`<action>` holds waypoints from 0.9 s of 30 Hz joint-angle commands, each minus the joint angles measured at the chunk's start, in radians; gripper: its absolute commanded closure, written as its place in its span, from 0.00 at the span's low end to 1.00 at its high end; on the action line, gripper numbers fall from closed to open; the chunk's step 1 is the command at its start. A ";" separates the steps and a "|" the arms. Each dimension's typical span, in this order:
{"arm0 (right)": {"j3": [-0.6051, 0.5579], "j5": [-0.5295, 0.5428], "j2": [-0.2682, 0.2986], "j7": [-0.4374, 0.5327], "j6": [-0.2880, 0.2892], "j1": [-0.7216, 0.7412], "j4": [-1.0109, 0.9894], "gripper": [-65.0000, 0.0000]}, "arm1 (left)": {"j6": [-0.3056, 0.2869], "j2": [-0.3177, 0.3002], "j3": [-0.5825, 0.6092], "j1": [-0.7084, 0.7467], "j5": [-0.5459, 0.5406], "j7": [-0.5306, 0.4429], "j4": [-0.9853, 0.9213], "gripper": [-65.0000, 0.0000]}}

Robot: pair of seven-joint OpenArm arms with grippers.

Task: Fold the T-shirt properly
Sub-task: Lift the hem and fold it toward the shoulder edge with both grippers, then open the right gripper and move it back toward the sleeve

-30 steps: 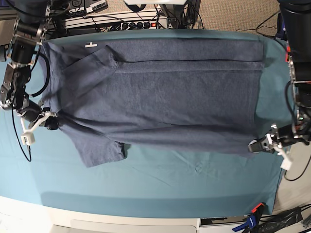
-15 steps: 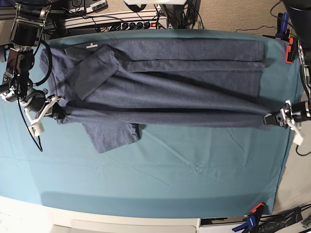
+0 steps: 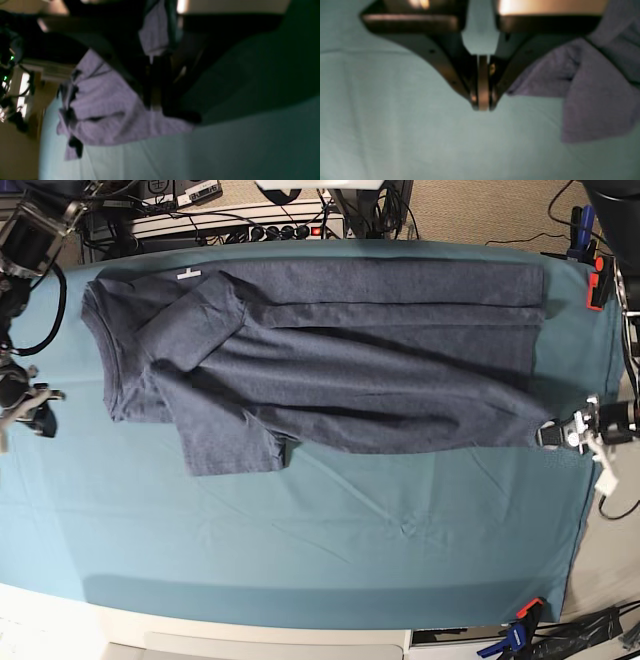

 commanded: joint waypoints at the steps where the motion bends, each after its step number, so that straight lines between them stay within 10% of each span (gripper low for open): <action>1: 0.032 0.024 0.080 0.019 -0.001 0.021 0.021 1.00 | -0.009 -0.031 -0.005 -0.023 -0.022 0.040 0.048 1.00; 10: 0.032 0.074 0.123 -0.021 -0.001 0.021 0.021 1.00 | -0.005 -0.161 -0.005 -0.018 -0.022 0.122 0.378 1.00; 27: 0.024 0.099 0.064 -0.048 -0.001 0.022 0.021 0.94 | -0.009 -0.164 -0.005 -0.017 -0.022 0.106 0.366 1.00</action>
